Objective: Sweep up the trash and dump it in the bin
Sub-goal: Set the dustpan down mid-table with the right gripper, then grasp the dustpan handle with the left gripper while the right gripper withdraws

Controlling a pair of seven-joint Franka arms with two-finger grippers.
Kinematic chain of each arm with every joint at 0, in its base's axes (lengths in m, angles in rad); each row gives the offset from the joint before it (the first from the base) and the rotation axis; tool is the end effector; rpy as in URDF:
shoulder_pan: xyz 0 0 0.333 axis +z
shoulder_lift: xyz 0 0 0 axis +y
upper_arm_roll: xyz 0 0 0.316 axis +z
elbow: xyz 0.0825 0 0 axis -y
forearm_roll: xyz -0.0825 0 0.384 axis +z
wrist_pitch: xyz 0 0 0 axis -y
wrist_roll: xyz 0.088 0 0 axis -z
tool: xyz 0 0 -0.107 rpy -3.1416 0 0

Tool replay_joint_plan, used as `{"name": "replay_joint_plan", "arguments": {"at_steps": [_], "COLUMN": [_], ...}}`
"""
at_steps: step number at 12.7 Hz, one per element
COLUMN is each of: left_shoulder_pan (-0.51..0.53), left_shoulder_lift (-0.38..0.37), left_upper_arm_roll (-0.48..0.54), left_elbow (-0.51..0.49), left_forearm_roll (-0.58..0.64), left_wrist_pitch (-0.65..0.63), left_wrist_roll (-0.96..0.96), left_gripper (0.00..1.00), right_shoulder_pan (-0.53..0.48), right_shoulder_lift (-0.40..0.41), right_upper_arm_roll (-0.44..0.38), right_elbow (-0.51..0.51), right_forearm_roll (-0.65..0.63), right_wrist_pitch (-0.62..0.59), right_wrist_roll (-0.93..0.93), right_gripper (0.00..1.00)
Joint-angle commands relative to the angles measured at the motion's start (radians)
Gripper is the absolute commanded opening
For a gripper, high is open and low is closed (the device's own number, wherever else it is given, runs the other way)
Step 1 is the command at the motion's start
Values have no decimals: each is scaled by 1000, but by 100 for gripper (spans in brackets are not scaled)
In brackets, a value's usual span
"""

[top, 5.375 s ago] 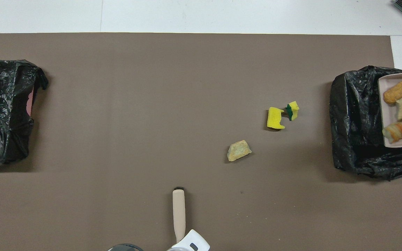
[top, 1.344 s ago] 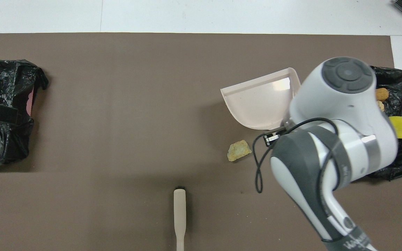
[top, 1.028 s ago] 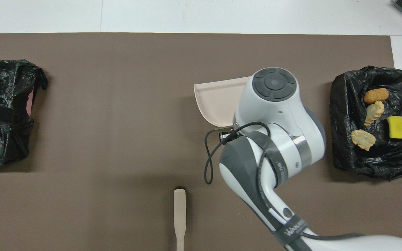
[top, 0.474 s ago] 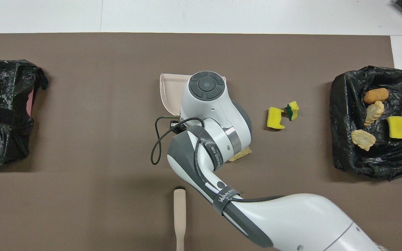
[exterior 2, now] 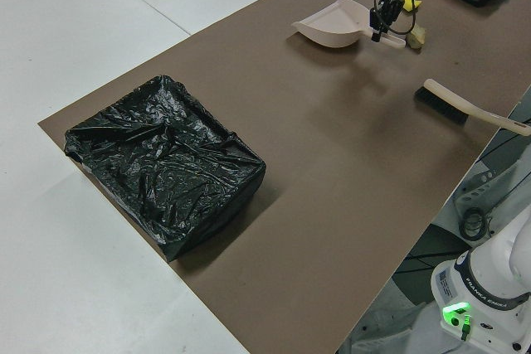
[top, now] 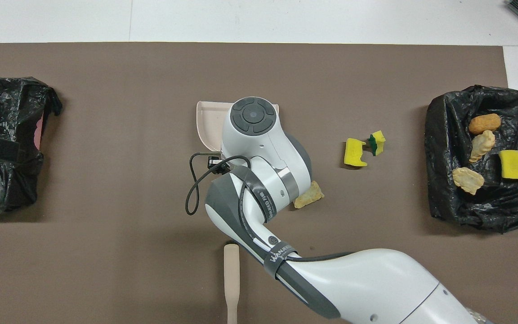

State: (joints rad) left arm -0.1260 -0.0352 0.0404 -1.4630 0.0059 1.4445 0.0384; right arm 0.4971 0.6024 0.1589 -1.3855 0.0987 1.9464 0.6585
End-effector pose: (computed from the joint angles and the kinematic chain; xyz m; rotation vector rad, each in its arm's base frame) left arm 0.5276 -0.0441 0.6826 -3.1315 0.1932 -0.0263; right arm 0.5760 0.4237 0.3609 -3.0104 0.1001 0.2090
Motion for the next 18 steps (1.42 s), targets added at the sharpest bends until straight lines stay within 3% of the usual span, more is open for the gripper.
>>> {"name": "replay_joint_plan", "arguments": {"at_steps": [1, 6, 10, 13, 16, 18], "left_shoulder_pan": [-17, -49, -164, -251, -332, -395], "left_shoulder_lift": [-22, -9, -8, -2, 59, 128], "left_upper_arm_roll": [13, 6, 4, 4, 4, 6], "left_elbow": [-30, -49, -196, -339, -390, -390], "left_forearm_roll": [-6, -10, -11, -12, -11, -11], "left_wrist_pitch": [46, 97, 233, 433, 542, 615], "left_wrist_roll": [3, -11, -11, -67, -132, -195], "left_gripper": [100, 100, 100, 100, 100, 100], "right_shoulder_pan": [0, 1, -2, 1, 41, 105], "right_shoulder_lift": [-23, -125, -252, -312, -401, -466], "right_upper_arm_roll": [1, 1, 1, 5, 8, 8], "right_elbow": [-12, -52, -174, -253, -409, -519], "right_forearm_roll": [10, 12, 24, 38, 103, 153], "right_wrist_pitch": [3, -99, -232, -343, -308, -201], "right_wrist_roll": [3, 1, 0, -14, -14, 19], "right_gripper": [100, 100, 100, 100, 100, 100]}}
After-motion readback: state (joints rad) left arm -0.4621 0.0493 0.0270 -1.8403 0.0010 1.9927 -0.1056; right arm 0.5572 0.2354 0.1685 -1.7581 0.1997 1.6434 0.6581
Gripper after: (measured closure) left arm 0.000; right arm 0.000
